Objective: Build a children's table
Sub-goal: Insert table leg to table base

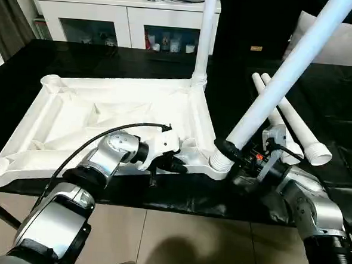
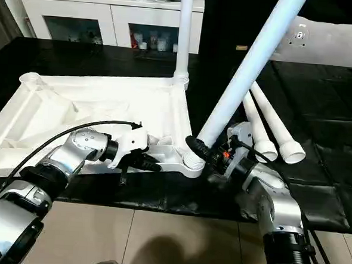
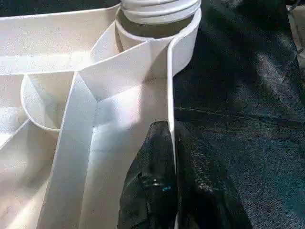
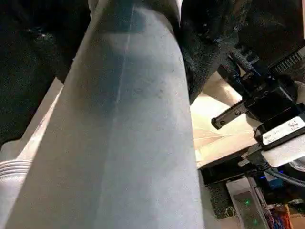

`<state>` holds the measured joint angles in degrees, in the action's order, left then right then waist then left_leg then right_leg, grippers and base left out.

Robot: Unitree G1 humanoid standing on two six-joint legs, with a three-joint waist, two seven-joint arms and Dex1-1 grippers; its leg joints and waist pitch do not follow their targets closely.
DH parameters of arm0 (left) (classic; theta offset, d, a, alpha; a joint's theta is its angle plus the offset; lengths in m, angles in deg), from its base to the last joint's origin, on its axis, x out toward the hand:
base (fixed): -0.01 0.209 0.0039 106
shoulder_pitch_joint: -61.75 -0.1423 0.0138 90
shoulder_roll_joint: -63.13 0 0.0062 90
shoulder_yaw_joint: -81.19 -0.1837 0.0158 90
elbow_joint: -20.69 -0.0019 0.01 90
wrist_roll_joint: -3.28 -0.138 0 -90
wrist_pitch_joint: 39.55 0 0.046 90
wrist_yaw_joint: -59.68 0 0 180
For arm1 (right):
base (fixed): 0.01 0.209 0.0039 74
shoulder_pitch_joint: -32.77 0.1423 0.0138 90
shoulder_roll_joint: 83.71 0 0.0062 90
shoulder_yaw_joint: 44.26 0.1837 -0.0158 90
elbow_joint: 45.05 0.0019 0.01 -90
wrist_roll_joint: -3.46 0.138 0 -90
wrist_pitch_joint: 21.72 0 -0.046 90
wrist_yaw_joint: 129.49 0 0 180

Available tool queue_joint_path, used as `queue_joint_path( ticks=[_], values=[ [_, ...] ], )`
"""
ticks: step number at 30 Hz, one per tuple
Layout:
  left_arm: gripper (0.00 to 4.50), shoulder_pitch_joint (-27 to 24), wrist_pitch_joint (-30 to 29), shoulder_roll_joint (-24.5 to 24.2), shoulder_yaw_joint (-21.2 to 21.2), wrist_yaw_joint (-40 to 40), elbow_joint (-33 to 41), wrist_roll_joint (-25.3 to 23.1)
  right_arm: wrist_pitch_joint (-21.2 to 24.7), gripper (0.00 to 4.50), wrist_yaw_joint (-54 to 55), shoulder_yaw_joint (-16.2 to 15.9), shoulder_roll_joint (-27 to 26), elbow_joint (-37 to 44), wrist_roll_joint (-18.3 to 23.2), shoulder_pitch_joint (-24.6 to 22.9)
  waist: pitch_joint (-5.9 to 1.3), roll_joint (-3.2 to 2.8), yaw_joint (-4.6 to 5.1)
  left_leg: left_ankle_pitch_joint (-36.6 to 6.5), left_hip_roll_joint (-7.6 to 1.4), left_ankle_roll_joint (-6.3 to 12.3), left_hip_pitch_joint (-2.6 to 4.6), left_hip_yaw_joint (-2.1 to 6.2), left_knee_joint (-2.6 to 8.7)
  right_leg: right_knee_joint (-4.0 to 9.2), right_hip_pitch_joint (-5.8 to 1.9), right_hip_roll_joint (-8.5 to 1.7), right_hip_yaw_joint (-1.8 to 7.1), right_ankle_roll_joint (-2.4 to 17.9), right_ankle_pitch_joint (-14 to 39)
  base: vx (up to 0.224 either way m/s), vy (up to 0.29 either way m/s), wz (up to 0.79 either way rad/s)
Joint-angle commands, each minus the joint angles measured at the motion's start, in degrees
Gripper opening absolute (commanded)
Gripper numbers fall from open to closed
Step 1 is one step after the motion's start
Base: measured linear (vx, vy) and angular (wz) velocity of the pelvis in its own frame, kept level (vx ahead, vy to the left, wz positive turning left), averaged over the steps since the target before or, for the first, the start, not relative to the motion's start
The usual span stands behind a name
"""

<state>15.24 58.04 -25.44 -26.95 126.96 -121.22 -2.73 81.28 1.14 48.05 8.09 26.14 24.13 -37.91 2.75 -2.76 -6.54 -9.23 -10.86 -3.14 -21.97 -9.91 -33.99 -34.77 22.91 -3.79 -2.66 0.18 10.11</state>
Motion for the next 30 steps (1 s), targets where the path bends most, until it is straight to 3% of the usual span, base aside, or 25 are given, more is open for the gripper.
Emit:
queue_joint_path(
  ticks=[1, 3, 4, 15, 21, 22, 26, 30],
  values=[
    [0.00, -0.16, 0.22, 0.12, -0.48, -0.69, 1.08, -0.74, 1.75, 1.89, -0.36, -2.82, 1.21, -3.54, -3.58, -0.91, -3.30, 0.08, 0.48, -21.55, -2.17, -0.39, 1.49, 0.87, 4.74, 5.56, -1.84, -4.35, 2.05, 11.18, 21.15, 0.000, 0.000, 0.00],
    [0.00, -0.18, 0.23, 0.13, -0.49, -0.75, 1.10, -0.77, 1.92, 1.89, -0.42, -3.17, 1.45, -3.64, -3.94, -0.78, -3.25, 0.37, 0.47, -21.11, -2.17, -0.03, 1.31, 0.84, 4.76, 5.54, -2.05, -4.39, 2.10, 10.85, 21.20, 0.000, 0.000, 0.00],
    [0.00, -0.16, 0.30, 0.06, -0.54, -0.72, 1.09, -0.84, 2.11, 1.89, -0.52, -3.63, 1.74, -4.00, -4.44, -0.42, -3.26, 0.09, 0.45, -20.93, -2.26, 0.05, 1.39, 0.91, 4.80, 5.53, -1.95, -4.46, 2.09, 10.67, 21.55, 0.000, 0.000, 0.00],
    [0.00, 0.00, 0.95, -0.64, -1.05, -0.82, 1.20, -1.66, 1.59, 1.89, -3.08, -8.13, 4.81, -6.67, -8.31, 3.18, -3.07, 0.77, 0.87, -21.00, -2.15, 0.42, 1.33, 0.89, 4.76, 5.97, -1.74, -4.55, 2.11, 9.19, 26.18, 0.000, 0.000, 0.00],
    [0.00, 0.09, 1.26, -1.09, -1.34, -0.96, 1.17, -2.32, -0.25, 1.89, -3.21, -10.85, 5.86, -6.00, -11.16, 1.67, -2.92, 0.65, 1.01, -21.74, -2.18, 0.33, 1.26, 0.98, 4.92, 6.09, -1.62, -4.47, 2.11, 8.54, 26.86, 0.000, 0.000, 0.00],
    [0.00, 0.08, 1.34, -1.18, -1.44, -0.78, 1.23, -2.38, -0.26, 1.89, -3.35, -11.49, 5.94, -6.16, -11.60, 1.87, -2.89, 0.30, 1.03, -22.29, -2.17, 0.16, 1.42, 1.00, 4.95, 6.16, -1.51, -4.48, 2.15, 8.44, 27.64, 0.000, 0.000, 0.00],
    [0.00, 0.10, 1.64, -1.49, -1.82, -0.11, 1.35, -2.61, -0.04, 1.89, -4.62, -13.19, 6.14, -7.00, -12.24, 2.87, -2.83, 0.27, 1.29, -24.43, -2.18, -0.26, 1.77, 1.16, 5.02, 6.50, -1.28, -4.51, 2.06, 8.05, 29.94, 0.000, 0.000, 0.00],
    [0.00, 0.47, 2.24, -1.76, -2.29, 0.73, 1.06, -3.01, 0.70, 1.89, -6.42, -14.47, 6.34, -7.74, -12.39, 3.71, -3.11, 0.26, 1.48, -23.46, -2.42, -0.11, 1.51, 1.17, 5.36, 6.11, -1.73, -4.37, 2.05, 9.48, 24.31, 0.000, 0.000, 0.00]
  ],
)
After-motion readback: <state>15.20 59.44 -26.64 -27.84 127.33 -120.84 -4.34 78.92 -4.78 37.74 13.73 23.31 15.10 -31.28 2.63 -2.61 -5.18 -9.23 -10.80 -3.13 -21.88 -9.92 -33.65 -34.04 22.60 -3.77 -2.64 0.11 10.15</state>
